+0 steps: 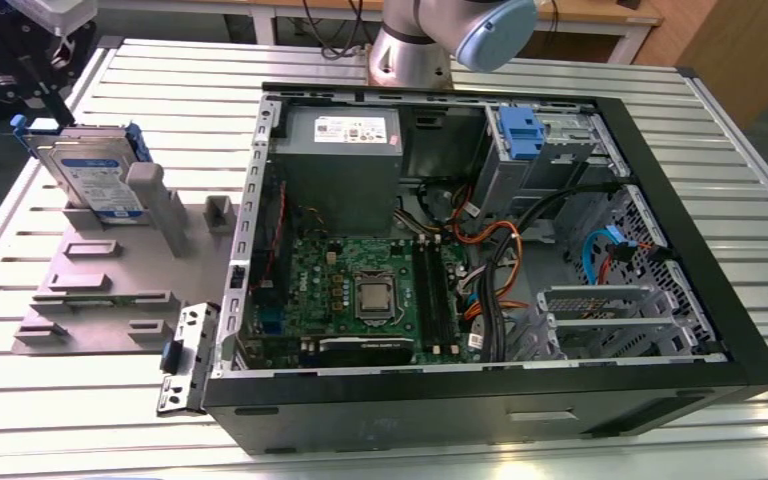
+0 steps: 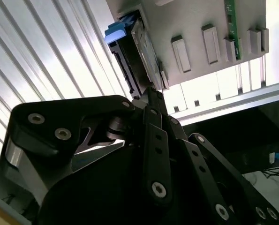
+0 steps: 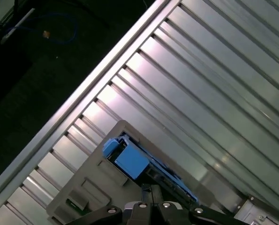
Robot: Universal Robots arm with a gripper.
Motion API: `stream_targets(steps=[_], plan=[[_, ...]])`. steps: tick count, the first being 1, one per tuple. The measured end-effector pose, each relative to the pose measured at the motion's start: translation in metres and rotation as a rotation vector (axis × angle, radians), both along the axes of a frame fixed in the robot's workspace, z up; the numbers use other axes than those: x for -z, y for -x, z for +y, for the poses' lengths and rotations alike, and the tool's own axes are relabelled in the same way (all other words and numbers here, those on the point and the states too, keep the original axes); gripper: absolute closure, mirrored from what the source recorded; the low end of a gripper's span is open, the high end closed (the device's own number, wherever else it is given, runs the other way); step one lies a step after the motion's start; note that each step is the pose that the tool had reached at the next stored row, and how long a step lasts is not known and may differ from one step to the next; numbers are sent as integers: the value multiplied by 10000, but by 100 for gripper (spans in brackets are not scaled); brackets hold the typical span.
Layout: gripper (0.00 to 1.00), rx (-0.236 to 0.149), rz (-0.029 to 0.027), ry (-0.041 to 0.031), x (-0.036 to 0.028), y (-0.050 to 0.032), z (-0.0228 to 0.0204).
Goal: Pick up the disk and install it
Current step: 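Pick up the disk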
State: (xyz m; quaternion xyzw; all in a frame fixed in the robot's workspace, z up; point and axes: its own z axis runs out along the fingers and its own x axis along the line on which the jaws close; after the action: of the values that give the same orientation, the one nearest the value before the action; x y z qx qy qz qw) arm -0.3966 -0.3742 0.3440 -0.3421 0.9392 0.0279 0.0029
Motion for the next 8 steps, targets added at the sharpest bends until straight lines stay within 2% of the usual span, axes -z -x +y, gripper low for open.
stream_targets(steps=[8], plan=[[89,-1448,0,0,6,0,0]])
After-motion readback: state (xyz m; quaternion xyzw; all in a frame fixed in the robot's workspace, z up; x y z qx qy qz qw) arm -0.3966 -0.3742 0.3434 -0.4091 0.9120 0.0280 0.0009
